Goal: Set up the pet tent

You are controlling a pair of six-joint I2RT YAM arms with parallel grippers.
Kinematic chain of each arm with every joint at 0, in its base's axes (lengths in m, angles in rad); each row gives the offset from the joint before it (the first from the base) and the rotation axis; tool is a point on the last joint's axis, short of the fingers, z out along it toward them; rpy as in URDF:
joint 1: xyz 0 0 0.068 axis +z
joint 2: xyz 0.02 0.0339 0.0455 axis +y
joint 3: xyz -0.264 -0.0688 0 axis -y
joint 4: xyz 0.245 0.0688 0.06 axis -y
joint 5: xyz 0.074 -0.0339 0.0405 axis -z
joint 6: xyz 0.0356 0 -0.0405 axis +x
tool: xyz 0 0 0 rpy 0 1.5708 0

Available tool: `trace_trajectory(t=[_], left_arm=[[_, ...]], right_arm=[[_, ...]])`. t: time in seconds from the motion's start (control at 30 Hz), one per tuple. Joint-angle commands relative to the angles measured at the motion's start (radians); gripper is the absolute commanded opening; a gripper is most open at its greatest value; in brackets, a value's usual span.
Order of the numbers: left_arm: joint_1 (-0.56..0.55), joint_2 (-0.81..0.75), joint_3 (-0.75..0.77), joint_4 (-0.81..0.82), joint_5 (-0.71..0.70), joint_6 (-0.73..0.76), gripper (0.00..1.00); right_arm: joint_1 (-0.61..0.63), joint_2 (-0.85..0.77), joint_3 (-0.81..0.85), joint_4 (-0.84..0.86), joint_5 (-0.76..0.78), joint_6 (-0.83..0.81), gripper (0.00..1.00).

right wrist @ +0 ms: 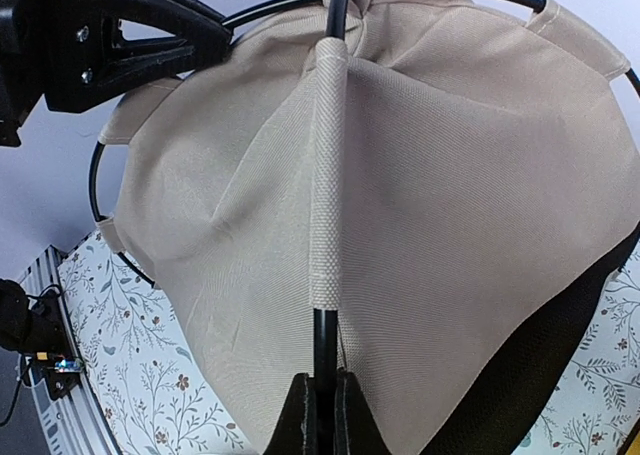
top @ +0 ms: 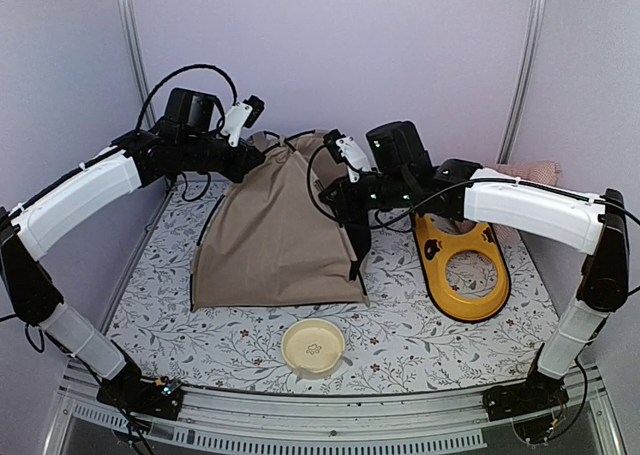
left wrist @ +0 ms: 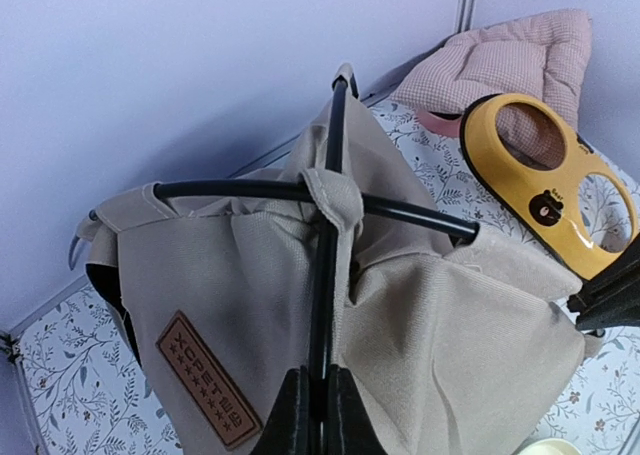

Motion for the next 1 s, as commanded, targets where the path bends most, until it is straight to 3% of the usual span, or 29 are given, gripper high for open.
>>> trace_trajectory(t=[0.0,0.5,0.97], left_arm=[[0.032,-0.015,0.022,0.005,-0.047,-0.030,0.00],[0.128,-0.034,0.039,-0.003,-0.069,-0.097,0.00],[0.206,-0.027,0.050,0.005,-0.057,-0.123,0.00]], right_arm=[[-0.007,-0.021,-0.042,-0.001,0.021,0.007,0.00],[-0.007,-0.098,-0.344,0.082,-0.004,0.077,0.00],[-0.014,-0.116,-0.402,0.063,0.031,0.074,0.00]])
